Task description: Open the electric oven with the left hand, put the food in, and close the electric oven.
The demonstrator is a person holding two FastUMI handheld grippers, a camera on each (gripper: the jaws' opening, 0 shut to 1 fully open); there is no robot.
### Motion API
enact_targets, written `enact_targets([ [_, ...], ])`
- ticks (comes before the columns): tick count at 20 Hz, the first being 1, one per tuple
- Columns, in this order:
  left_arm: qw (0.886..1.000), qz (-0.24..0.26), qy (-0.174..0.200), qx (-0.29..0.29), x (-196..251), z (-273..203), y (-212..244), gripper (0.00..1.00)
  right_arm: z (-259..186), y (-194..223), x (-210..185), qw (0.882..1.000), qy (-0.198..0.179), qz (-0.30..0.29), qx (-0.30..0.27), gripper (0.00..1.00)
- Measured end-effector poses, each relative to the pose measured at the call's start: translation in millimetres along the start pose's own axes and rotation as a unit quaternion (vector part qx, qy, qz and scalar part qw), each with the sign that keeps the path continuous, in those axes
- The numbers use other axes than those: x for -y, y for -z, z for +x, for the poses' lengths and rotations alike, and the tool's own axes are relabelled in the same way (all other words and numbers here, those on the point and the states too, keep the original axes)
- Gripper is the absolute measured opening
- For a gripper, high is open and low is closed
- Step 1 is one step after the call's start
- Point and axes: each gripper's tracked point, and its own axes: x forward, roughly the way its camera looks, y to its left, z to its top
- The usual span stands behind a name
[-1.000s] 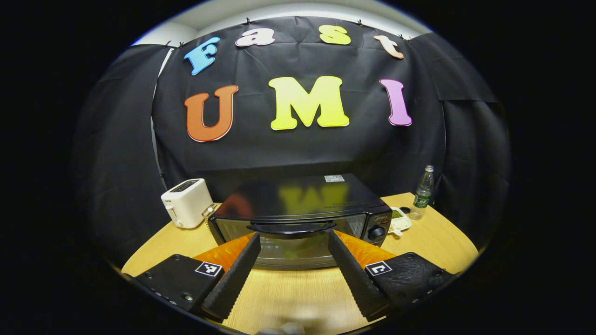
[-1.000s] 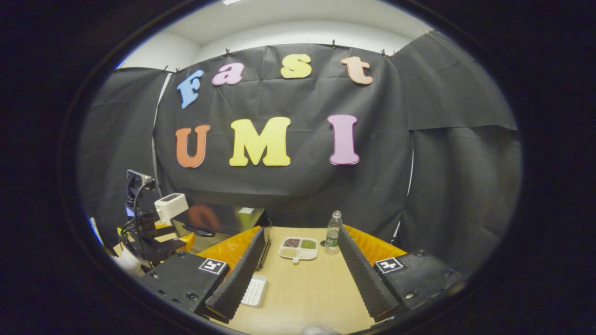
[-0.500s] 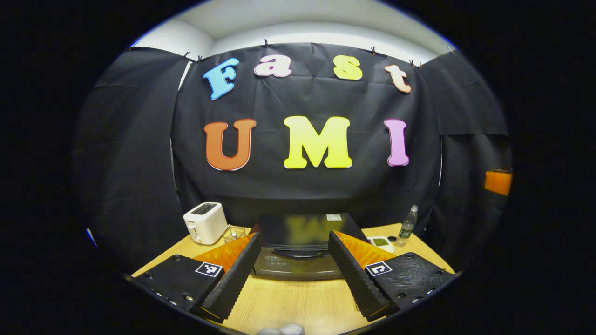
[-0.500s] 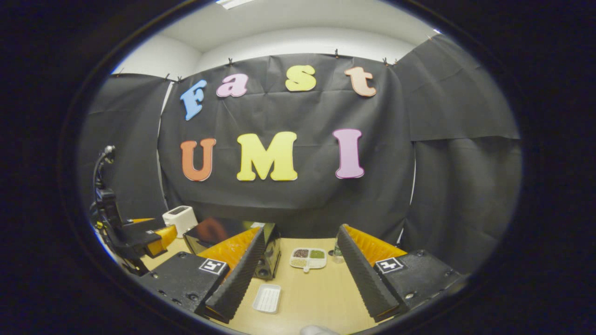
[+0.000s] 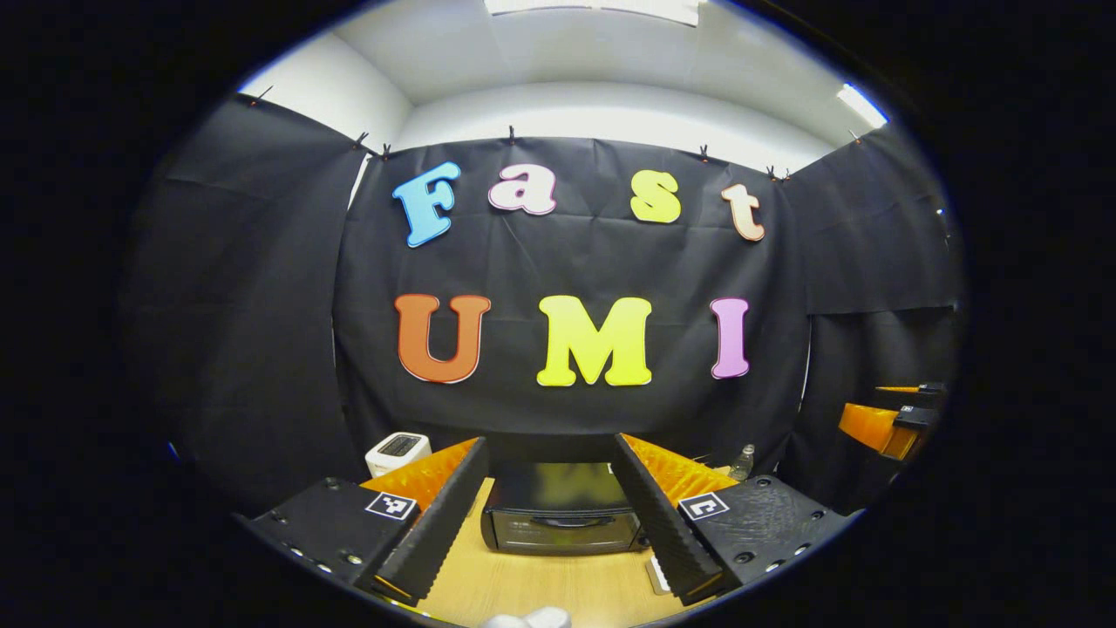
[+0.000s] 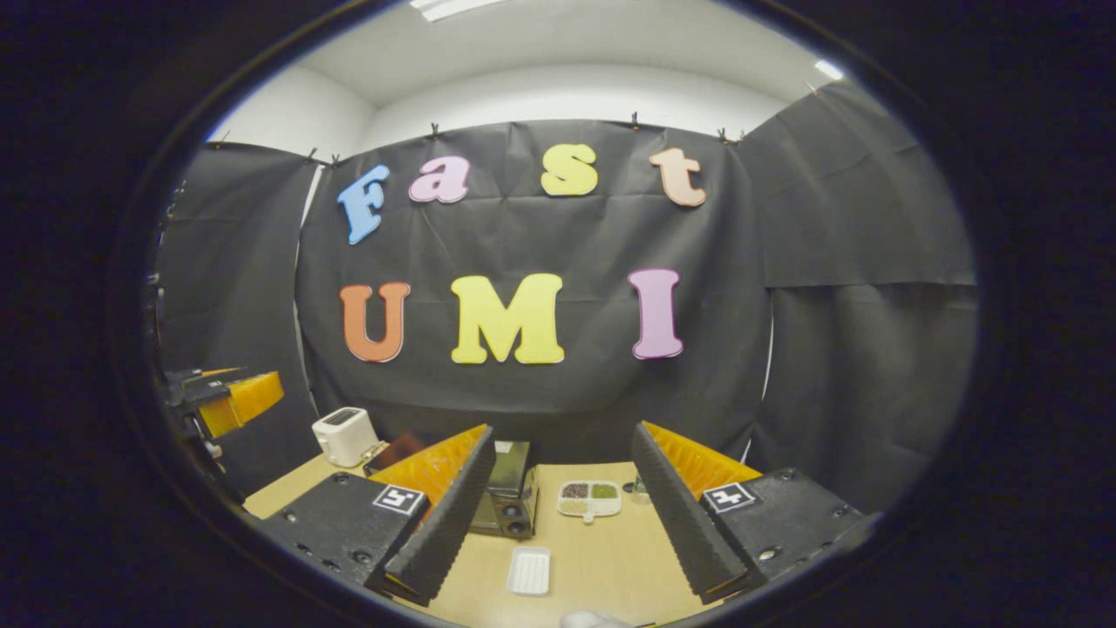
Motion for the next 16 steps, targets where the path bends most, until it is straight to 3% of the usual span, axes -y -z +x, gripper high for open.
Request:
enact_targets([
  [5, 1.0, 0.006, 0.003, 0.012, -15, -20, -19, 0.93, -14, -10, -9, 1.0, 0.016, -0.002, 0.004, 0.96],
  [16, 1.0, -0.001, 0.008, -0.006, -24, -43, -12, 0.94, -31, -33, -15, 1.0, 0.021, -0.011, 0.019, 0.97],
])
